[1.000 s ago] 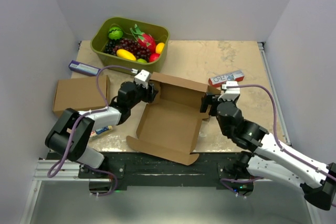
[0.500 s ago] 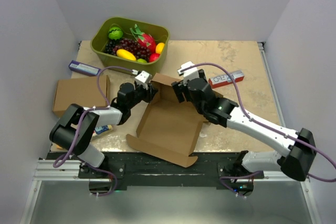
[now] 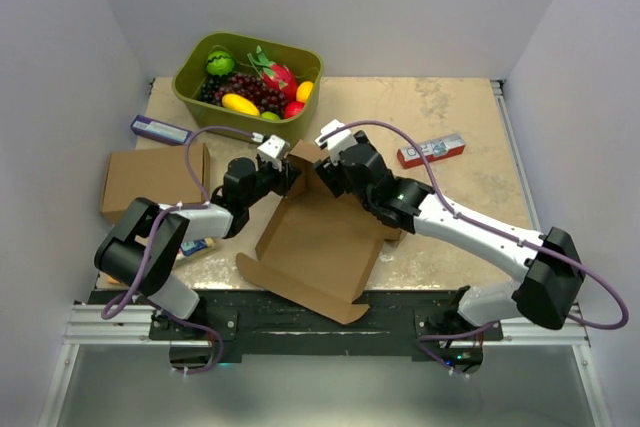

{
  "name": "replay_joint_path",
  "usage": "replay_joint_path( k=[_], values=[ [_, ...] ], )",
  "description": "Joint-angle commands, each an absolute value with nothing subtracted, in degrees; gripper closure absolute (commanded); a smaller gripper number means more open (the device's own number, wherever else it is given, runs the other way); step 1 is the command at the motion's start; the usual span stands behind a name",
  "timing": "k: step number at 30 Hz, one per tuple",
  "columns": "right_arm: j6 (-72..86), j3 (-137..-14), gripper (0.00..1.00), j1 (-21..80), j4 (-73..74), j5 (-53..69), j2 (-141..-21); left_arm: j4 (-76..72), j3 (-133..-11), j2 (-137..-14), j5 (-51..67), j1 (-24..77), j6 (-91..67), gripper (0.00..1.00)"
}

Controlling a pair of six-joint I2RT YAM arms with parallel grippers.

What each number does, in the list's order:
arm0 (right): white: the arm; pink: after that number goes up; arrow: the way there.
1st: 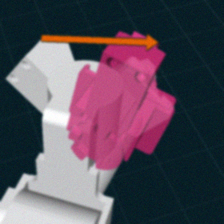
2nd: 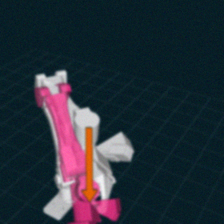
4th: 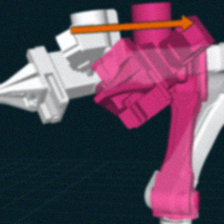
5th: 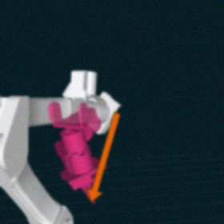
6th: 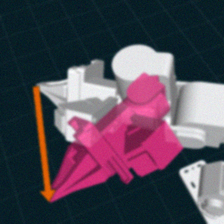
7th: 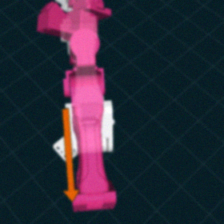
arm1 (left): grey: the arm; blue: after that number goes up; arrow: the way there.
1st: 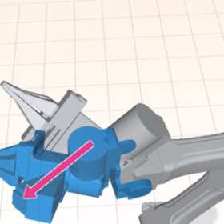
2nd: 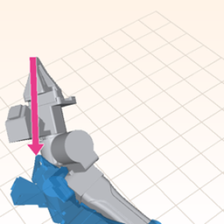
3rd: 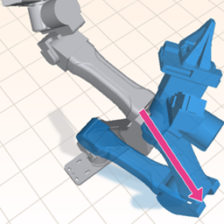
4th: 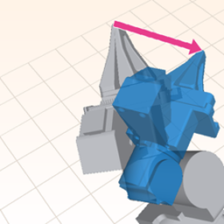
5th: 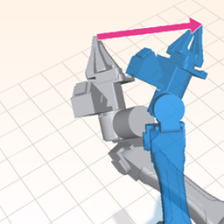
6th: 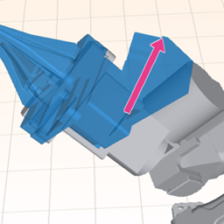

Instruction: Fold the paper box

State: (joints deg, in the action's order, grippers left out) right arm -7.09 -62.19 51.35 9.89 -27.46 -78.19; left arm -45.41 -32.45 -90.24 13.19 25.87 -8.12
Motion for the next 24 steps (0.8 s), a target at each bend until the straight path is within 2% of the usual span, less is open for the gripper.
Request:
replay_joint_path(
  k=[1,7,11,17,20,24],
  values=[
    [-10.10,-63.55,0.24,51.94,9.67,-27.95,-77.52,-48.78,-32.60,-90.09,13.54,25.40,-8.52,0.74],
    [-11.07,-62.67,0.26,53.79,9.93,-29.97,-78.57,-47.64,-32.78,-90.53,11.43,25.40,-8.35,0.77],
    [-11.95,-62.32,0.28,57.47,9.41,-35.84,-80.51,-47.20,-32.96,-90.70,9.93,25.49,-8.35,0.77],
    [-11.78,-62.23,0.31,57.57,7.91,-42.09,-83.67,-47.20,-32.87,-90.79,9.67,25.49,-8.17,0.77],
    [-12.56,-61.96,0.37,57.48,6.51,-45.60,-84.37,-47.28,-32.78,-90.62,9.67,25.49,-8.00,0.77],
    [-14.85,-61.88,0.59,57.66,4.84,-49.21,-85.52,-47.63,-32.61,-90.70,9.49,25.58,-7.56,0.78]
  ],
)
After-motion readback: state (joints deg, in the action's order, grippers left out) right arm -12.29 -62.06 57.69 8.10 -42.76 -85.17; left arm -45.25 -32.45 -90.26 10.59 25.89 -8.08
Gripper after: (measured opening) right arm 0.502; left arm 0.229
